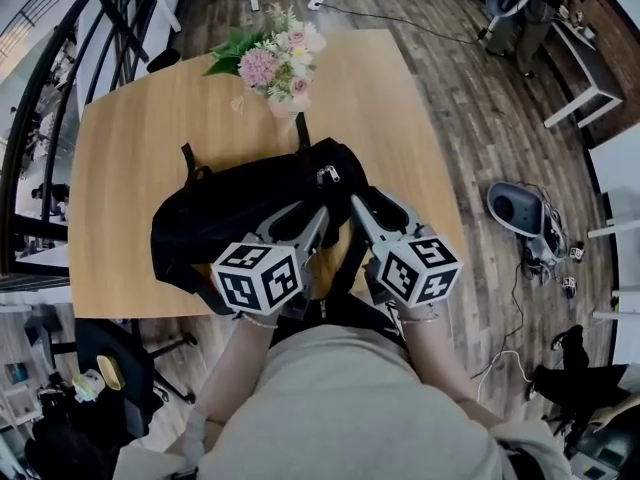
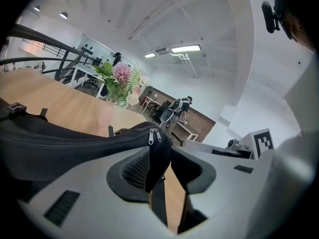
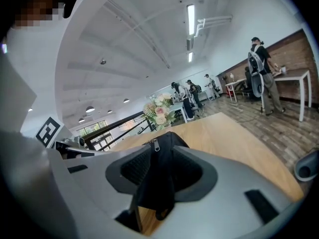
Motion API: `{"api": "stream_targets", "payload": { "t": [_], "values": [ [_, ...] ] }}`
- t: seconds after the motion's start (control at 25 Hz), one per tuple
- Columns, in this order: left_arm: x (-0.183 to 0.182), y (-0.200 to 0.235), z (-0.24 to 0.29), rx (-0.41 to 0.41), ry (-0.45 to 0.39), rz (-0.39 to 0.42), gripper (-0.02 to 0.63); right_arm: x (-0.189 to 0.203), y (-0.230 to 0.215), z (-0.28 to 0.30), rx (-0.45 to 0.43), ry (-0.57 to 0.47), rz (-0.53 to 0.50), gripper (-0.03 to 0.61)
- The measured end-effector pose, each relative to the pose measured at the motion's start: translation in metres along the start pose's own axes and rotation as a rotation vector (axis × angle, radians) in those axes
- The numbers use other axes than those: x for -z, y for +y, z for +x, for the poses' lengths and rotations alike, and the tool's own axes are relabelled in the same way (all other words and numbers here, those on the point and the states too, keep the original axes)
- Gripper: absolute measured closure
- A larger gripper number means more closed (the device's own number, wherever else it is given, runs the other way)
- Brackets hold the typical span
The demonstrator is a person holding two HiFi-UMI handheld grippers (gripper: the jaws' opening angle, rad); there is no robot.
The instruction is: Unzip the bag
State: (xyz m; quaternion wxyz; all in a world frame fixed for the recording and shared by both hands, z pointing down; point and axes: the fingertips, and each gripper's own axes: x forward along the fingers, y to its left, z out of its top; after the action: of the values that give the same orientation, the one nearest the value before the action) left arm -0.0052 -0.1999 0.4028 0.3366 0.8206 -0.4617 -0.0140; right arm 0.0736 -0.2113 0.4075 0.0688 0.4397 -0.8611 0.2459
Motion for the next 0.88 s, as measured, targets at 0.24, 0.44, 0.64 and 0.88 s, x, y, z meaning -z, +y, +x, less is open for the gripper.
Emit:
{"api": "stream_targets", "payload": {
  "t": [0.24,0.44,0.64,0.88],
  "values": [
    [-0.003,0.005,0.012,0.02,0.008,-0.051,0.482,-0.002,0.0,0.012,0.002,0.011,-0.011,0.442],
    [-0.001,0.006,0.023,0.035,0.03,-0.053,0.482,-0.006,-0.008,0.021,0.015,0.012,-0.003,0.44],
    [-0.001,0.013,0.029,0.038,0.042,-0.065,0.482,-0.009,-0.01,0.031,0.011,0.018,-0.001,0.44],
    [-0.004,0.019,0.037,0.053,0.031,-0.102,0.482,-0.002,-0.015,0.043,-0.001,0.055,0.017,0.442]
  ]
}}
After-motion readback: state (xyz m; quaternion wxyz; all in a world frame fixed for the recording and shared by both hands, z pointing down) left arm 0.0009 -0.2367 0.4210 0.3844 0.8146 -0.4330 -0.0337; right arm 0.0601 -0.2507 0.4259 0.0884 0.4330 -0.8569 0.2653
